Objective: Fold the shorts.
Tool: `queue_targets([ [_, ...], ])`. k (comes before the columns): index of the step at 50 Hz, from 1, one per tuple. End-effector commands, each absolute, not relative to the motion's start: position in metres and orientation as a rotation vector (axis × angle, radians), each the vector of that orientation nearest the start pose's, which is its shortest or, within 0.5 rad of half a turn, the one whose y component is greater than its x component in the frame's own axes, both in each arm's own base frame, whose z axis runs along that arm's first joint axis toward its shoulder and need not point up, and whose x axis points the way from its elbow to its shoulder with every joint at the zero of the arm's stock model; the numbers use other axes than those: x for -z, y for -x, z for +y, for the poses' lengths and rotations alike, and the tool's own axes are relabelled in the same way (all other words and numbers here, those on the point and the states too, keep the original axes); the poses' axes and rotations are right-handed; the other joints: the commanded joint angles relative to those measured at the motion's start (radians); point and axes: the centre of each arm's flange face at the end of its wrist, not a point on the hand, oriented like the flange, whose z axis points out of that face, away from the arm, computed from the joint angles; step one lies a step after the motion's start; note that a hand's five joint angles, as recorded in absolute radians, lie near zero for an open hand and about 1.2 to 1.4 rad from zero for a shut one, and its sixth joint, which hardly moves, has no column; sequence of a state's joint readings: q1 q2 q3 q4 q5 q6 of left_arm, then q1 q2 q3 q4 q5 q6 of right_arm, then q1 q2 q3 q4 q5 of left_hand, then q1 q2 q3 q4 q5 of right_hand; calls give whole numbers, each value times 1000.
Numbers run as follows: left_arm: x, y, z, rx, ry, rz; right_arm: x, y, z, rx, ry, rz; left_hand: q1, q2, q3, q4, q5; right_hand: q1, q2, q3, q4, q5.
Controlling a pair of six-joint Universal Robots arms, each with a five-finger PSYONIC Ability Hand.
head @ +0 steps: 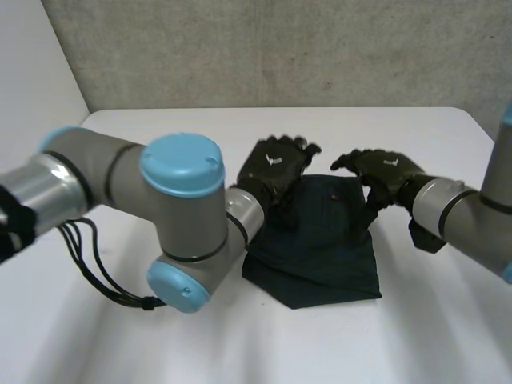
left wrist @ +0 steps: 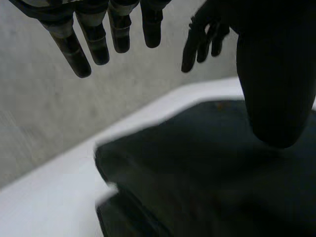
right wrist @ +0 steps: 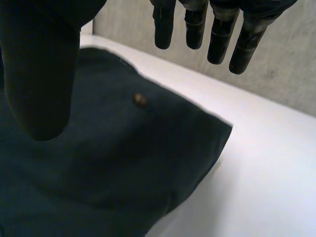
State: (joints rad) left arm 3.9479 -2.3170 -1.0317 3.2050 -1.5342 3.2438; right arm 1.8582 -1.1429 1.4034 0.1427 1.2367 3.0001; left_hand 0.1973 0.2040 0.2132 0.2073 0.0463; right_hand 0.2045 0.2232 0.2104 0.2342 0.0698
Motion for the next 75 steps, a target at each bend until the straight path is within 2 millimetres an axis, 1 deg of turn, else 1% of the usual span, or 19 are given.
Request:
queue_targets([
  [1,-144,399,-239,1948,-1194,2602,-160,-258,-300,1473,802,2274,51,45,36,41,28,-30,-49,-36,-60,-70],
  [6,-130,385,-237,1800,-1205,2491,-140,-253,-304,1488,925,2359,34,27,18,24,10,-30,-49,-36,-60,-70],
  [13,-123,379,-227,1721,-1274,2412,-133,-249,-305,1530,1080,2390,10,4,-5,0,-13,-30,-49,-36,-60,-70],
  [19,-133,380,-224,1751,-1275,2393,-133,-248,-304,1530,1091,2393,4,-2,-11,-6,-19,-30,-49,-36,-60,-70],
  [23,-147,381,-224,1801,-1260,2387,-147,-249,-306,1584,1089,2364,-1,-8,-17,-11,-25,-30,-49,-36,-60,-70],
  [24,-153,381,-224,1820,-1253,2380,-159,-250,-306,1632,1084,2337,-4,-11,-20,-14,-28,-30,-49,-36,-60,-70],
  [27,-194,378,-224,1961,-1188,2336,-187,-250,-306,1734,1060,2281,-7,-14,-23,-17,-31,-30,-49,-36,-60,-70],
  [28,-208,377,-224,2008,-1169,2318,-209,-248,-305,1815,1039,2237,-7,-14,-23,-17,-31,-30,-49,-36,-60,-70],
  [31,-261,366,-223,2184,-1058,2254,-248,-245,-304,1968,973,2167,-16,-23,-32,-26,-40,-30,-49,-36,-60,-70],
  [32,-273,362,-224,2225,-1023,2238,-273,-241,-305,2069,890,2138,-16,-23,-32,-26,-40,-30,-49,-36,-60,-70],
  [33,-301,349,-227,2310,-928,2205,-285,-238,-305,2117,840,2127,-16,-23,-32,-26,-40,-30,-49,-36,-60,-70],
  [36,-345,324,-229,2409,-796,2151,-321,-226,-307,2248,634,2111,-2,-8,-17,-12,-25,-30,-49,-36,-60,-70],
  [39,-362,302,-228,2374,-731,2177,-335,-221,-304,2257,541,2131,-4,-11,-20,-14,-28,-30,-49,-36,-60,-70],
  [44,-363,268,-229,2201,-617,2393,-352,-218,-295,2179,513,2184,-19,-26,-35,-29,-43,-30,-49,-36,-60,-70],
  [51,-372,253,-234,2228,-595,2448,-349,-219,-289,2109,556,2220,-23,-29,-39,-33,-46,-30,-49,-36,-60,-70],
  [59,-369,250,-229,2240,-523,2527,-341,-222,-286,2064,590,2223,-23,-29,-39,-33,-46,-30,-49,-36,-60,-70],
  [65,-363,254,-232,2320,-495,2485,-333,-232,-282,1968,688,2160,-23,-29,-39,-33,-46,-30,-49,-36,-60,-70],
  [69,-360,255,-234,2368,-488,2448,-310,-245,-276,1804,788,2123,-23,-29,-39,-33,-46,-30,-49,-36,-60,-70],
  [75,-358,256,-235,2387,-489,2433,-214,-270,-288,1420,897,2235,-23,-29,-39,-33,-46,-30,-49,-36,-60,-70],
])
